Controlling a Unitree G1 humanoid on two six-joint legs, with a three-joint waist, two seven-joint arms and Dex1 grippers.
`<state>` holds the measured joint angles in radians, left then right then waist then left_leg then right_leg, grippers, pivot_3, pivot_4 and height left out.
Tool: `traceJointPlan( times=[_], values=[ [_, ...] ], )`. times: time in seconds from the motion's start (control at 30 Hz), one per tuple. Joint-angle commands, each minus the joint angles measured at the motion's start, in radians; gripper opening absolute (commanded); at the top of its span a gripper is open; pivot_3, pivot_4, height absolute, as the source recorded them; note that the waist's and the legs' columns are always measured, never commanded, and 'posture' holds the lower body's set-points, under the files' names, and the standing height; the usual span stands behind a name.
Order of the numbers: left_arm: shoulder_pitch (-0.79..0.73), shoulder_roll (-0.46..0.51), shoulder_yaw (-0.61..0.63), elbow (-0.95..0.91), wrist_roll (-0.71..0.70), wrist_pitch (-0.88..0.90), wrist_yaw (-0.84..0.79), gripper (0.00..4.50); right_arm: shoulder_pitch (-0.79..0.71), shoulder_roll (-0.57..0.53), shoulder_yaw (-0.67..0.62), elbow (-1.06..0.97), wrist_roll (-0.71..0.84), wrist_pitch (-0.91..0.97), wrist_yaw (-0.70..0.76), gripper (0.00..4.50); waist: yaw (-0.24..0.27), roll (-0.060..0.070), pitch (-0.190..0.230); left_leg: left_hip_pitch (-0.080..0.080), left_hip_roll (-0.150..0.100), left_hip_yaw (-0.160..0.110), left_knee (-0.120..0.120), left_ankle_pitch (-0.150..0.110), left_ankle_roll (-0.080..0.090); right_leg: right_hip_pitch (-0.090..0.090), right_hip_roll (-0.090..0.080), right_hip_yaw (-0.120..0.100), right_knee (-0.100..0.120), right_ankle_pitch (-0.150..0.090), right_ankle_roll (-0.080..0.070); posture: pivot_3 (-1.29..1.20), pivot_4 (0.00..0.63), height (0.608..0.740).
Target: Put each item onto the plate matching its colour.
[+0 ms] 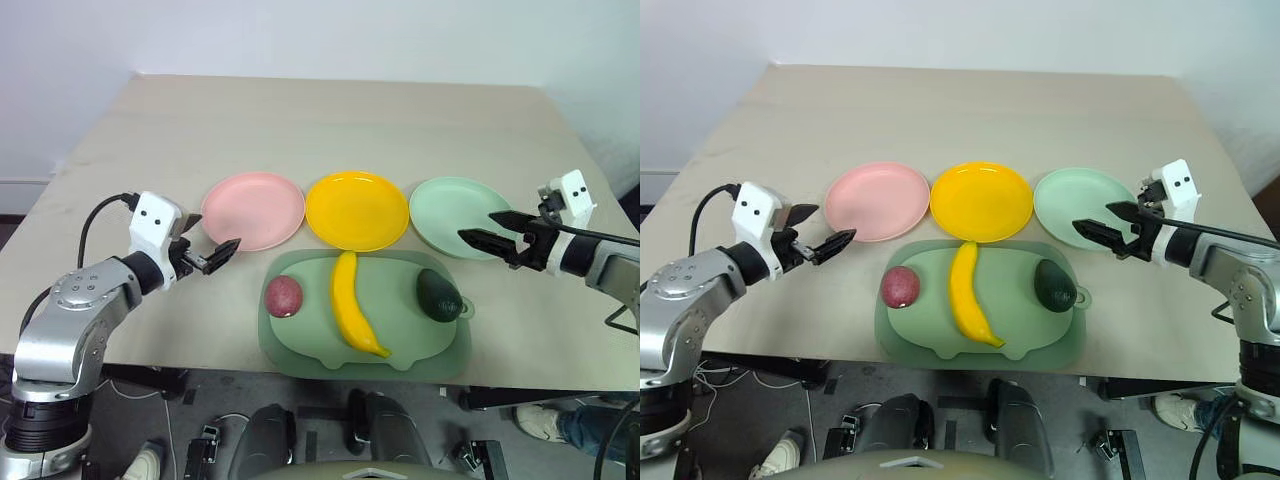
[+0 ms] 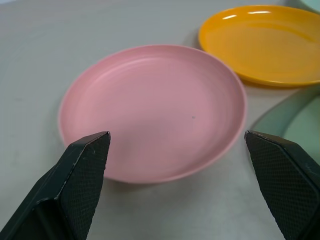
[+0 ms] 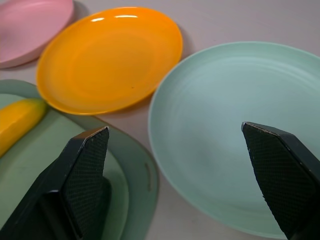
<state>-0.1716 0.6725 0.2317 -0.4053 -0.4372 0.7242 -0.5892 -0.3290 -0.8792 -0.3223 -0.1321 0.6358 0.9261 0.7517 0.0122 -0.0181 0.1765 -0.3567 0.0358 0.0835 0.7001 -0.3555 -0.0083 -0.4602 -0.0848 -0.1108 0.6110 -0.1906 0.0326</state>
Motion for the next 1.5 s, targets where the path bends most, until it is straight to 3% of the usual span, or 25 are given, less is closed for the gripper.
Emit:
traceJointPlan(
  times=[0.03,0.47,0.73,1.03,1.37,1.5],
  values=[
    [-0.011,0.007,0.012,-0.005,-0.015,-0.027,-0.019,4.50,-0.014,-0.021,-0.034,-0.033,0.012,-0.007,0.003,4.45,0.000,0.000,0.000,0.000,0.000,0.000,0.000,0.000,0.000,0.000,0.000,0.000,0.000,0.000,0.000,0.00,0.150,0.740],
    [0.090,-0.027,0.039,-0.155,-0.090,-0.013,-0.009,4.50,0.088,-0.049,-0.120,-0.102,0.038,0.018,0.013,4.45,0.001,0.000,0.000,0.000,0.000,0.000,0.000,0.000,0.000,0.000,-0.001,0.000,0.000,0.000,0.000,0.00,0.150,0.740],
    [0.117,0.000,0.077,-0.141,-0.091,-0.036,-0.022,4.50,0.131,-0.013,-0.129,-0.209,0.106,0.080,-0.029,4.45,0.000,0.000,0.000,0.001,0.000,-0.001,0.000,0.000,0.000,0.000,0.002,0.002,0.000,-0.002,0.004,0.00,0.150,0.740],
    [0.067,0.004,0.012,-0.084,-0.051,-0.062,-0.025,4.50,0.145,-0.025,-0.111,-0.257,0.147,0.115,-0.032,4.45,0.002,0.000,0.000,0.000,-0.001,-0.002,0.000,0.000,0.000,0.000,0.002,0.002,-0.001,0.000,0.000,0.00,0.150,0.740],
    [0.073,-0.010,-0.008,-0.077,-0.050,-0.068,-0.019,4.50,0.098,-0.123,-0.096,-0.342,0.289,0.295,-0.010,4.45,0.000,-0.001,0.000,0.001,0.000,-0.002,0.000,0.000,0.000,0.000,0.002,0.002,0.000,0.000,0.000,0.00,0.150,0.740],
    [0.073,-0.020,-0.017,-0.082,-0.052,-0.065,-0.012,4.50,0.097,-0.181,0.002,-0.394,0.242,0.317,-0.037,4.45,0.002,-0.001,0.000,0.001,0.000,-0.002,0.000,0.000,0.000,0.000,0.002,0.002,-0.001,-0.001,0.000,0.00,0.150,0.740]
  ],
)
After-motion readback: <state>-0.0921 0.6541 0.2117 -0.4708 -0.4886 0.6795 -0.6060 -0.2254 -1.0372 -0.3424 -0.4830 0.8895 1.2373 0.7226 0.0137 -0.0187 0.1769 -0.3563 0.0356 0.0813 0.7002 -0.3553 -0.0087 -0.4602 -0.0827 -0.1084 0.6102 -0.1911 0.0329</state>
